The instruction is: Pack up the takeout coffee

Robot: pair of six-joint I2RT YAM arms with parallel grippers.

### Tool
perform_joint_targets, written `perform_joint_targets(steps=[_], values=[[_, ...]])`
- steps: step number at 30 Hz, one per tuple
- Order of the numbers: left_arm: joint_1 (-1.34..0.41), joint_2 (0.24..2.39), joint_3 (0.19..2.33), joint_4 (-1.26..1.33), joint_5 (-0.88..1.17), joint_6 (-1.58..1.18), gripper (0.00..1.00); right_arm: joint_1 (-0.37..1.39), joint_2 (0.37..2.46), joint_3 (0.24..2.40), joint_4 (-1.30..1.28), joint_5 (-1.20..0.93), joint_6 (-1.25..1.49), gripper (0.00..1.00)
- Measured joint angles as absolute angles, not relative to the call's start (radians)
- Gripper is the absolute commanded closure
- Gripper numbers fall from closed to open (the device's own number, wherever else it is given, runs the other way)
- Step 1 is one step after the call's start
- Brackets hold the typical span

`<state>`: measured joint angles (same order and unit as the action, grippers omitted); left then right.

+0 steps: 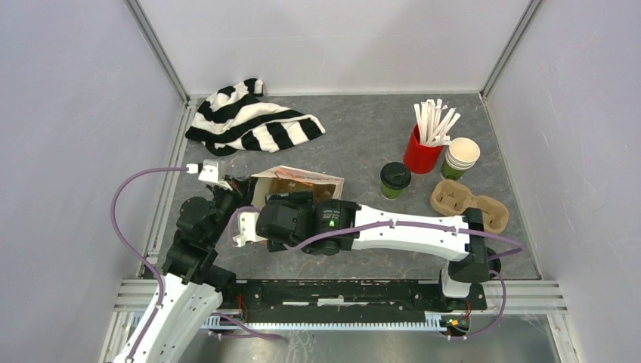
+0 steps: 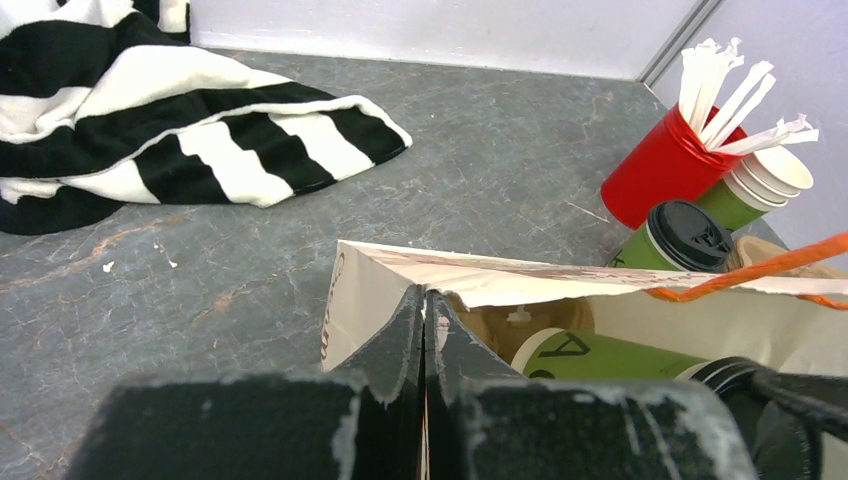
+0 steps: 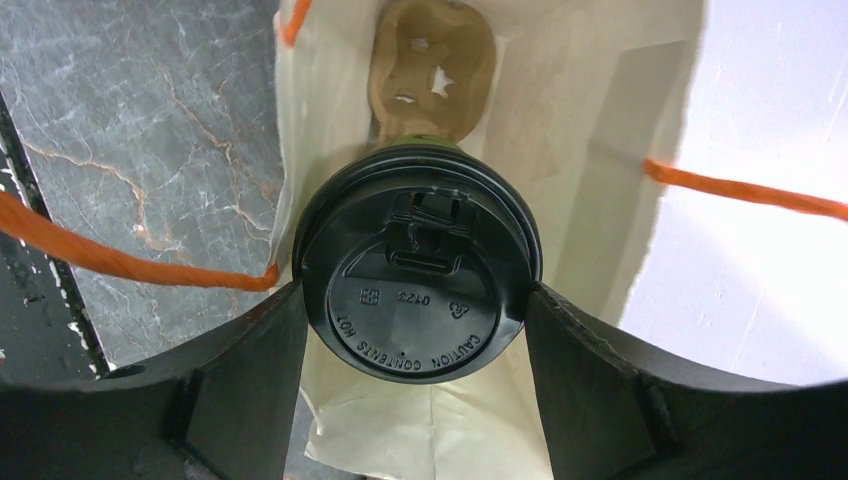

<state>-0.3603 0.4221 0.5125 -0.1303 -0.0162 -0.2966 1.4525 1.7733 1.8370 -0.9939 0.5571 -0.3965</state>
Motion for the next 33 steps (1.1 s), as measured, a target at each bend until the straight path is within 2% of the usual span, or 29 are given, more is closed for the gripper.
perform_joint_targets(steps=[7,23,33], values=[[-0.360,0.395,0.510,-0.134,-0.016,-0.315,0.98,1.427,1.729,1.697,-0.908,0.501,-0.429,0.70],[-0.360,0.303,0.455,-0.149,-0.008,-0.447,0.98,1.307,1.739,1.697,-0.824,0.356,-0.527,0.73],[-0.369,0.295,0.452,-0.167,-0.007,-0.500,0.98,1.287,1.822,1.748,-0.853,0.336,-0.596,0.75]])
